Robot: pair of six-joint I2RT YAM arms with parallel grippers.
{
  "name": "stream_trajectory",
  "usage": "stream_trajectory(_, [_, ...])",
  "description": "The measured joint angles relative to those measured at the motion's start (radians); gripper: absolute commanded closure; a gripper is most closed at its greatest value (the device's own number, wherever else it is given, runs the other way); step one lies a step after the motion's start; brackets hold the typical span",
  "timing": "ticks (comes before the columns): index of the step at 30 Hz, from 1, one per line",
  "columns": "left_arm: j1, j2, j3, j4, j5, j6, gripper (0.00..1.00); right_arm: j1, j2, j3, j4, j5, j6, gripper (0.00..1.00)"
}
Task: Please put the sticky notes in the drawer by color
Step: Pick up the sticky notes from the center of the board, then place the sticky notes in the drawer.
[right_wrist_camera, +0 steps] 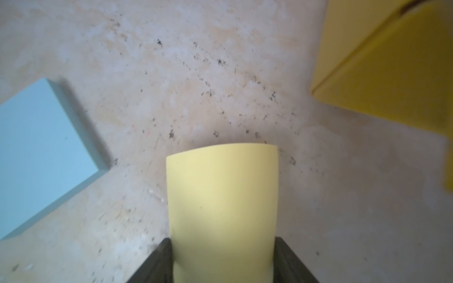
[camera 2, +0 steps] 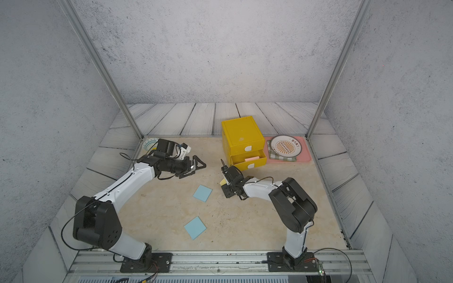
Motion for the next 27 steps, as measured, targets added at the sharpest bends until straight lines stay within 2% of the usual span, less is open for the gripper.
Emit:
stream_trajectory(9, [0.000, 0.051, 0.160, -0.027, -0.008, -0.005, 0.00, 0.000, -0.407, -0.013, -0.087, 0.023, 0.027, 0.31])
stream_trajectory(12, [-0.007, 0.077, 0.238, -0.030, -0.021, -0.011, 0.00, -0.001, -0.479, 0.002, -0.063, 0.067, 0.014, 0.29])
stream_trajectory(17, [-0.038, 0.211, 0.445, -0.045, -0.039, -0.015, 0.00, -0.020, -0.433, 0.035, 0.003, 0.135, -0.039, 0.29])
stream_trajectory(22, [-0.090, 0.467, 0.800, -0.130, -0.052, 0.002, 0.01, -0.076, -0.330, 0.071, 0.048, 0.135, -0.063, 0.28])
stream_trajectory(27, [-0.129, 0.687, 1.120, -0.241, -0.064, 0.009, 0.03, -0.128, -0.288, 0.097, 0.082, 0.111, -0.072, 0.28])
